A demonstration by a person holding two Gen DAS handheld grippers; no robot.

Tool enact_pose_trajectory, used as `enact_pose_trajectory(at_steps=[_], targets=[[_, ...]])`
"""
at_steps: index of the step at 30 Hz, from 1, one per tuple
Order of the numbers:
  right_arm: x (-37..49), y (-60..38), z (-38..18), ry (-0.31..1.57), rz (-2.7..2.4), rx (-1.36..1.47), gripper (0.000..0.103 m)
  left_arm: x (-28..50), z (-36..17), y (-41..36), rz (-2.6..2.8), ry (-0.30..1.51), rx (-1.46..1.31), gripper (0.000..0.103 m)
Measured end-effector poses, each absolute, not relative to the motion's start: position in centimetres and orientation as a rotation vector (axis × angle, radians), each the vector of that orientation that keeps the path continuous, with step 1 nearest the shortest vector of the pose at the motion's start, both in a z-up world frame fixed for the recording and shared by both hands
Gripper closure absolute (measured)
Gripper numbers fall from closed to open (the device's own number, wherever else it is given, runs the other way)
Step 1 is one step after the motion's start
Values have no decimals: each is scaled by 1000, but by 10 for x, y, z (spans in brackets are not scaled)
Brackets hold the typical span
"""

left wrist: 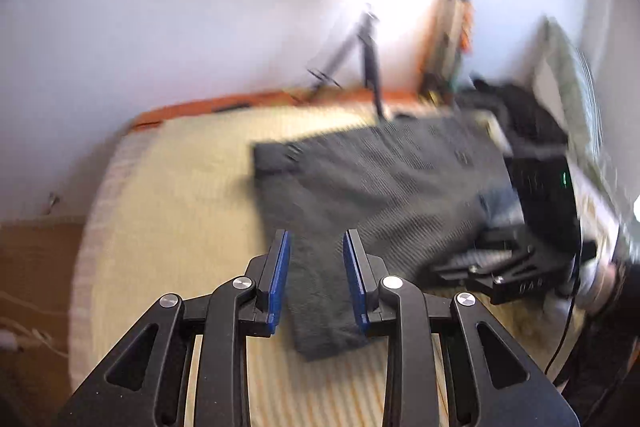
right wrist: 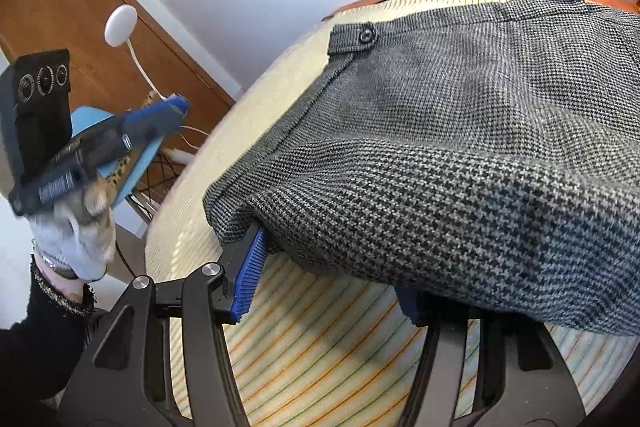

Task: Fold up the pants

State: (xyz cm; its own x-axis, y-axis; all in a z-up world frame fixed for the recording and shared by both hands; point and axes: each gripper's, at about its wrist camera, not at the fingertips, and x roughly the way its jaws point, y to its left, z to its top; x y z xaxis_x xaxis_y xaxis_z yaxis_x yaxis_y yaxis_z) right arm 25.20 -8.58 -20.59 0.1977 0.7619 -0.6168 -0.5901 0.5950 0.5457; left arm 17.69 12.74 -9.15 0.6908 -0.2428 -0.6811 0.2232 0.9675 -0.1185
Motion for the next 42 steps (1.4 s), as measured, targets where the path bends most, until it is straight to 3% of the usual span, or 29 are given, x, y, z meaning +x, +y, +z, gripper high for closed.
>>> enact_pose_trajectory(at_steps=[1, 2, 4, 10, 13, 18, 20, 23, 33, 39, 42], targets=[[253, -87, -205, 985, 962, 224, 71, 176, -89, 137, -228, 754, -40, 76], [254, -89, -203, 982, 965, 237, 80, 177, -89, 141, -214, 754, -47, 76], [252, -96, -197, 1000, 961, 277, 88, 177, -91, 146, -187, 758, -61, 76], [238, -125, -174, 1100, 967, 560, 90, 173, -92, 134, -190, 751, -2, 76], [239, -132, -194, 1217, 895, 632, 90, 173, -94, 122, -221, 758, 15, 76], [234, -126, -222, 1320, 812, 537, 78, 175, -107, 86, -307, 791, 84, 76], [228, -131, -205, 1278, 806, 475, 61, 176, -116, 73, -344, 814, 105, 76], [216, -156, -181, 1175, 797, 457, 47, 182, -134, 58, -369, 861, 128, 76], [221, -315, -194, 1050, 317, 692, 46, 193, -127, -8, -479, 828, 200, 76], [245, -347, -203, 997, 291, 816, 46, 200, -137, -30, -493, 848, 263, 76], [248, -342, -207, 955, 311, 858, 37, 200, -136, -26, -488, 847, 255, 76]])
